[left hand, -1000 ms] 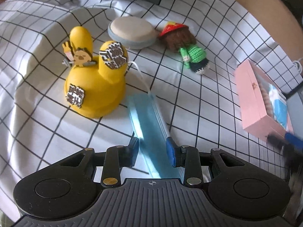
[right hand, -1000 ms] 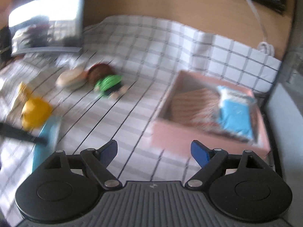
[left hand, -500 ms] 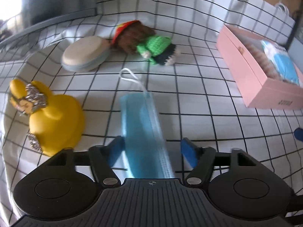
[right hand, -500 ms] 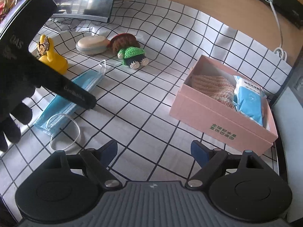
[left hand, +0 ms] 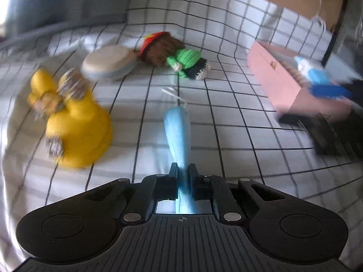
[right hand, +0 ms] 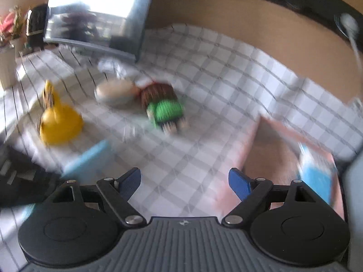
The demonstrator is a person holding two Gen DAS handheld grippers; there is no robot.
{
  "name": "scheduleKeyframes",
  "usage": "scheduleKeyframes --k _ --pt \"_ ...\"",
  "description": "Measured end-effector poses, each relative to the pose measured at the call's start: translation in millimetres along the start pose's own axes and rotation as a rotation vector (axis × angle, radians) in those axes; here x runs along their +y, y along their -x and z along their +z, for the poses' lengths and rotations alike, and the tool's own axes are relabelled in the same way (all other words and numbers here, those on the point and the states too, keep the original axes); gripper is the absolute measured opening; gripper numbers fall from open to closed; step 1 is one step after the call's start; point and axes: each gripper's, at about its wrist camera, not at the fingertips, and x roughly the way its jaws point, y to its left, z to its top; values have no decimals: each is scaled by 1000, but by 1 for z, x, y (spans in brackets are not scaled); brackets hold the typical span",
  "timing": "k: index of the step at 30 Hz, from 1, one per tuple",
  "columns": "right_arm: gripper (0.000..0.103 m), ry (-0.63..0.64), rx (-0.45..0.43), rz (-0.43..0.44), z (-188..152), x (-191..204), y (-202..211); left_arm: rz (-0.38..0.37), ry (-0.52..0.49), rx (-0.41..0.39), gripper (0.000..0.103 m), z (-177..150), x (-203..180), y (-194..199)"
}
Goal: Organize soft objects
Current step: 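Lift the face mask with the left gripper while the right gripper grasps the crochet doll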
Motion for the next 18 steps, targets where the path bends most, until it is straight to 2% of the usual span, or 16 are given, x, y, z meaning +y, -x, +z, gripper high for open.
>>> scheduleKeyframes --k 3,6,9,11,13,16,18 --pt "85 19 -37 48 40 16 -30 -31 78 -35 10 -15 16 27" --pt "85 -18 -10 127 77 29 -68 -48 154 -72 10 -27 31 56" --pt "85 -18 8 181 98 46 -99 -48 209 -106 10 -35 47 75" --pt "86 73 -39 147 101 58 -110 -47 237 -134 10 -41 57 83" --pt "92 192 -71 94 98 68 -124 -40 255 -160 10 -44 67 88" --pt "93 290 -15 50 96 70 -158 -41 322 -180 10 -52 82 100" --pt "93 285 62 18 98 64 -186 -52 335 -182 10 -58 87 107"
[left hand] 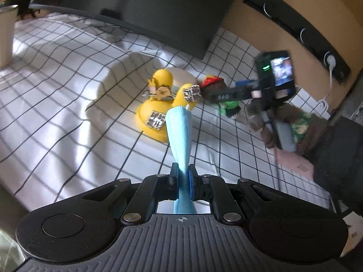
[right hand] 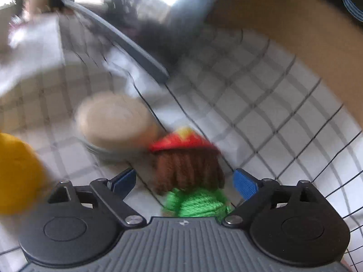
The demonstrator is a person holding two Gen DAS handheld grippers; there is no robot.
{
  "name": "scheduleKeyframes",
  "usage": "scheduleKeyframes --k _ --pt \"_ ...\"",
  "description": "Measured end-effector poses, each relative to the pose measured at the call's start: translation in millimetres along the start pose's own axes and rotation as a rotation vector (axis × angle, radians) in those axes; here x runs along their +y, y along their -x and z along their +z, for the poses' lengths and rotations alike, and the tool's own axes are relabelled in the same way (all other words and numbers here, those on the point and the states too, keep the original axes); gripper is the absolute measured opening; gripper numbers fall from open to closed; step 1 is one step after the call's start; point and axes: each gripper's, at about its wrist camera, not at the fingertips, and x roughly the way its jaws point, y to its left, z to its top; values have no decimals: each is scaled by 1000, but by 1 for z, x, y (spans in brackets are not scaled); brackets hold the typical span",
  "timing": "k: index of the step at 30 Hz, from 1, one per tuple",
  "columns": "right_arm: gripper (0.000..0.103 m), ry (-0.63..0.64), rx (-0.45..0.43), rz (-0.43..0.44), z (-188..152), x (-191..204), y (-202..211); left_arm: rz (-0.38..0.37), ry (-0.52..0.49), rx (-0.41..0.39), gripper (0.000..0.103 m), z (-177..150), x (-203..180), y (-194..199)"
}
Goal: Organize soft objects
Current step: 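Lift the face mask with the left gripper while the right gripper grasps the crochet doll, then carry the face mask with the left gripper while the right gripper carries the doll to the pink box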
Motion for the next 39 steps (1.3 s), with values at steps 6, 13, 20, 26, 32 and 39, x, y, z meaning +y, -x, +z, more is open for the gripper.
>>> scheduleKeyframes --k 6,13,20,26,32,39 --pt "57 -186 110 46 5 -21 -7 -36 -56 43 10 -4 -2 10" --pt "45 -194 67 106 -36 -13 123 -163 -188 135 10 -14 -30 -5" --pt "44 -256 154 57 -116 -15 222 -314 -311 236 10 -23 -67 -24" --pt "44 -397 193 -78 -184 -28 284 -468 -396 179 10 16 -121 -26" --pt "44 -508 139 -248 -224 -36 319 -589 -442 58 10 76 -207 -58" --pt "44 -615 83 -351 -243 -53 338 -618 -400 -61 21 123 -302 -136"
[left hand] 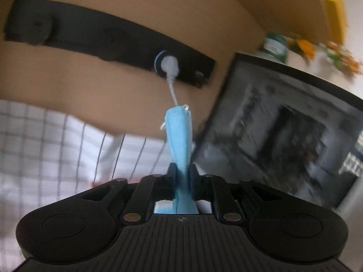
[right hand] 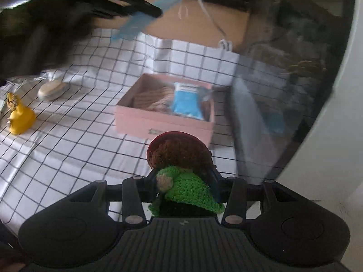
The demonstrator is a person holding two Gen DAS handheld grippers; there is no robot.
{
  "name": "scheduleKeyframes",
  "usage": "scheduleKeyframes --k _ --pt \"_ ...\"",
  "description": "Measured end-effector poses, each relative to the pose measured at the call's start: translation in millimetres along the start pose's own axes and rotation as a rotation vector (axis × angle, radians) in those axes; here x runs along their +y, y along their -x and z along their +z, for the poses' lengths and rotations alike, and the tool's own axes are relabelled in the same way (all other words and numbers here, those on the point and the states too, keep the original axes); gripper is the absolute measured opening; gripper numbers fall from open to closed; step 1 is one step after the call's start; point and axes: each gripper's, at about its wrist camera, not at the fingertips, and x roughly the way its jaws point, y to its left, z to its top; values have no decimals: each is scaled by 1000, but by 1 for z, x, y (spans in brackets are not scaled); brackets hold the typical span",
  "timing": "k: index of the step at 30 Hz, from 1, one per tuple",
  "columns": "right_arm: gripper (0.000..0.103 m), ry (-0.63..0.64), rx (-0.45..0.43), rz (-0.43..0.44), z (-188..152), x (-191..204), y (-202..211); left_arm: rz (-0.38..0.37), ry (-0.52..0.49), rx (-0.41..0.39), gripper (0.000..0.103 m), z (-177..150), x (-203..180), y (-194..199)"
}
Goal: Organize soft objects
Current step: 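Carry the face mask with the left gripper while the right gripper carries the doll to the pink box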
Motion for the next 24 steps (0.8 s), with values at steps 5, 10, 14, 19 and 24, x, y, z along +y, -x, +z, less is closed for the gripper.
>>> scheduleKeyframes --k 5,10,14,19,24 --pt "44 -42 41 -21 -13 -10 -7 140 52 181 22 -28 29 -80" --pt "43 -81 102 -26 -23 -18 -21 269 71 389 22 -78 51 -106" --pt "42 -41 74 -8 -17 -13 -24 284 76 389 24 -78 55 -96" --pt "39 -17 51 10 -8 -4 -25 200 61 207 24 -40 44 -74" --pt "38 5 62 -9 -12 0 -26 247 52 310 24 -28 45 -81"
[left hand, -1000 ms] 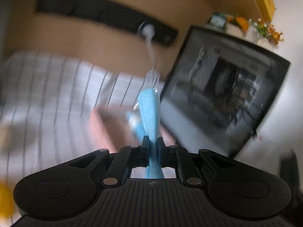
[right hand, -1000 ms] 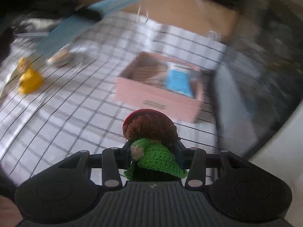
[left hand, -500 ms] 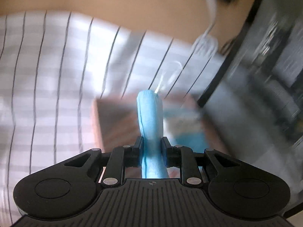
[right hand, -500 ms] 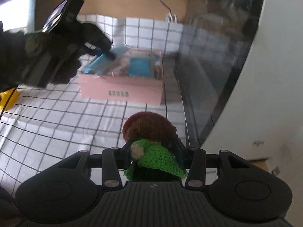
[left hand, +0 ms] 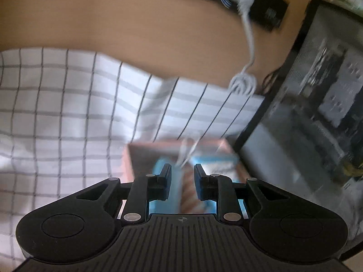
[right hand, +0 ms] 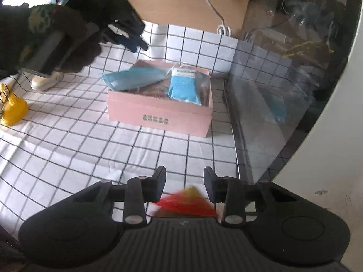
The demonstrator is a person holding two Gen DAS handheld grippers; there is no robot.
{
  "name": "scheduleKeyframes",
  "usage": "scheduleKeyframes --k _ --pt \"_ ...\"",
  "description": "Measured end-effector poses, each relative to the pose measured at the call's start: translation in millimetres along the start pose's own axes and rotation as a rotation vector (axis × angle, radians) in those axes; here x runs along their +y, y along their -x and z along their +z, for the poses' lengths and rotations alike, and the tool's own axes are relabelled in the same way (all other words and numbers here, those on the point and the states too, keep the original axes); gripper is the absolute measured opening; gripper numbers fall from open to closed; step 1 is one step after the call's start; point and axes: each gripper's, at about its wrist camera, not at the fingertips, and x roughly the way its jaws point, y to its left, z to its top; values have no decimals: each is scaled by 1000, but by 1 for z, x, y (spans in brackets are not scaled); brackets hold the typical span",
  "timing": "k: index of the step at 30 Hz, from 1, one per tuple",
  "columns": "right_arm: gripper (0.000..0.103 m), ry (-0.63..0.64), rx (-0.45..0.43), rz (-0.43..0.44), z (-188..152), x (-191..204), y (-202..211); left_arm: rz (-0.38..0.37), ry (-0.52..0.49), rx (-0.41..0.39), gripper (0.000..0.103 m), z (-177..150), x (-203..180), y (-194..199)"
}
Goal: Organize soft objects
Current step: 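Carry the face mask with the left gripper while the right gripper carries the doll to the pink box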
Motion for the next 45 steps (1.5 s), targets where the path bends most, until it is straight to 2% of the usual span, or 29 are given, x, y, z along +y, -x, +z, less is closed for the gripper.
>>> scheduleKeyframes --k 1,3,5,9,12,15,17,20,23,25,26,27,32,35,40,42,45 --pt "42 -4 12 -3 -3 -1 -1 4 -11 27 24 -4 1 -2" --pt "75 -31 10 2 -11 -6 1 22 -32 90 24 -14 4 -10" --pt "83 -51 -1 33 -17 -10 8 52 -41 142 20 -25 7 -18" --pt "84 -61 12 160 -28 -19 19 80 4 148 18 -32 16 -21" --pt "85 -74 47 206 -34 -20 14 78 -21 91 19 -32 10 -13" --pt "85 -78 84 147 -40 -18 -1 15 -80 7 20 -31 2 7" --pt "85 -76 107 113 -43 -18 -12 6 -98 -23 20 -30 3 18" --pt "84 -70 128 99 -47 -17 -21 34 -63 18 20 -29 18 17" --pt "84 -53 130 101 -50 -15 -22 67 -21 123 20 -34 32 2" --pt "82 -57 130 106 -53 -16 -21 60 1 179 20 -39 38 -4" --pt "76 -61 130 110 -54 -17 -20 51 12 192 20 -42 40 -5" --pt "66 -68 133 118 -55 -18 -20 38 18 199 19 -43 40 -6" --pt "65 -60 123 114 -56 -17 -22 7 -11 131 15 -33 23 -1" --pt "65 -56 119 109 -57 -15 -21 6 -44 176 14 -30 10 -22" --pt "65 -41 118 96 -56 -15 -21 77 -66 237 16 -40 1 -59" --pt "64 -42 108 89 -55 -16 -18 73 -75 218 21 -41 -4 -52" --pt "63 -48 79 89 -47 -20 -12 29 -69 152 21 -39 -6 -23"
